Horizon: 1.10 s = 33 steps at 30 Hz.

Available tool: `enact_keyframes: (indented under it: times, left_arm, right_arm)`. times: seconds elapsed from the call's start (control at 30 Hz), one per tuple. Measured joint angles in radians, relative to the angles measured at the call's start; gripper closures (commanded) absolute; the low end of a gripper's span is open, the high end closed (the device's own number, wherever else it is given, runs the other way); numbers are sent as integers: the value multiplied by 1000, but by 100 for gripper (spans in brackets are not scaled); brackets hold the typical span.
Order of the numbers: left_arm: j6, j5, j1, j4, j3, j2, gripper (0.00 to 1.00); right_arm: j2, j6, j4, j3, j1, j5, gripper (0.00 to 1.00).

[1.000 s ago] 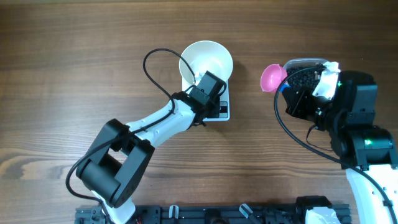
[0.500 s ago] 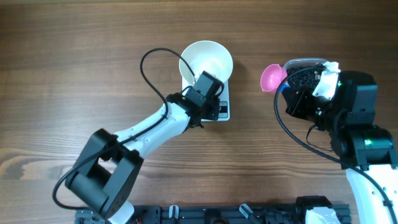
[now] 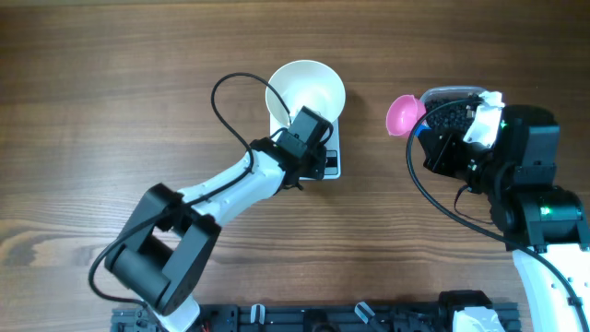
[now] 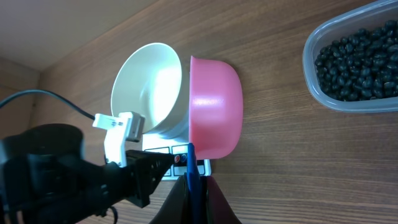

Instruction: Scoop item into bowl and weigh 150g on scale

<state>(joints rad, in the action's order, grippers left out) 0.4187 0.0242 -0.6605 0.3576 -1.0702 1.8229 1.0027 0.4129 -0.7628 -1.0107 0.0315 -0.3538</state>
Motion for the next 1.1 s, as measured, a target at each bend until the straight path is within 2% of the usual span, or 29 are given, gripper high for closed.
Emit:
enact_keyframes:
  times: [1.1]
  left_arm:
    - [-7, -8, 0, -46, -5, 38, 96]
  right_arm:
    - [0, 0, 0, 0, 0, 0, 96]
